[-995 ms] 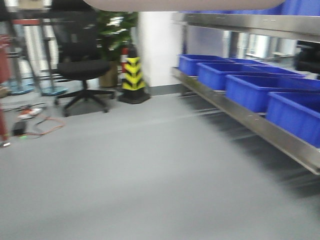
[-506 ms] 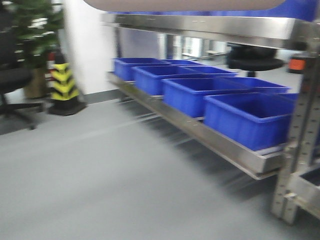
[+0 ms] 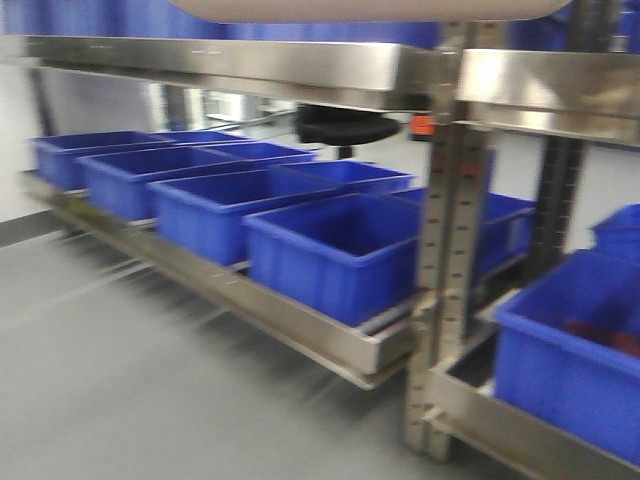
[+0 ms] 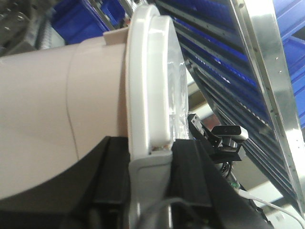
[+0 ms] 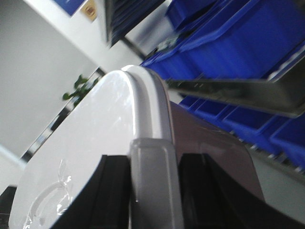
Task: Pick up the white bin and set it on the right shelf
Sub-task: 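Carry the bin with both grippers toward the steel shelf rack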
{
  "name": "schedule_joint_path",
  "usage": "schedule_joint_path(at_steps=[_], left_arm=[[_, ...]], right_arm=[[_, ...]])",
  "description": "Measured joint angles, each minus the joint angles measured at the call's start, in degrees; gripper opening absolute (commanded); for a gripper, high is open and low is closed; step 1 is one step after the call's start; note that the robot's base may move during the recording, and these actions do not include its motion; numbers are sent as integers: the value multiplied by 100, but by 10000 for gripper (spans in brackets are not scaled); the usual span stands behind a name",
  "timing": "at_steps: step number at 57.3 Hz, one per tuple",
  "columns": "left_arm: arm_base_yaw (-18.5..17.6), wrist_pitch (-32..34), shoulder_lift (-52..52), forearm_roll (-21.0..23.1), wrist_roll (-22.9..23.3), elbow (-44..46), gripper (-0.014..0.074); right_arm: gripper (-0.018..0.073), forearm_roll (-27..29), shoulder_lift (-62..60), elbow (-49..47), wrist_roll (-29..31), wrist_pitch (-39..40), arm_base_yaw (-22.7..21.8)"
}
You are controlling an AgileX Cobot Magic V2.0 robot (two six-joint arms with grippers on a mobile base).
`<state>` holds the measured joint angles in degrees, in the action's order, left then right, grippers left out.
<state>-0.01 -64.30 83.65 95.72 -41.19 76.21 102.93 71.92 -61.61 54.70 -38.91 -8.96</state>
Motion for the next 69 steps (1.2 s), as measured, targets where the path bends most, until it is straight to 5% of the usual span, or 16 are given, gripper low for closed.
schedule_joint_path(at_steps=[69], left_arm=[[0,-55,139,0,0,0,-117]], right_arm=[[61,0,0,0,0,43,0]])
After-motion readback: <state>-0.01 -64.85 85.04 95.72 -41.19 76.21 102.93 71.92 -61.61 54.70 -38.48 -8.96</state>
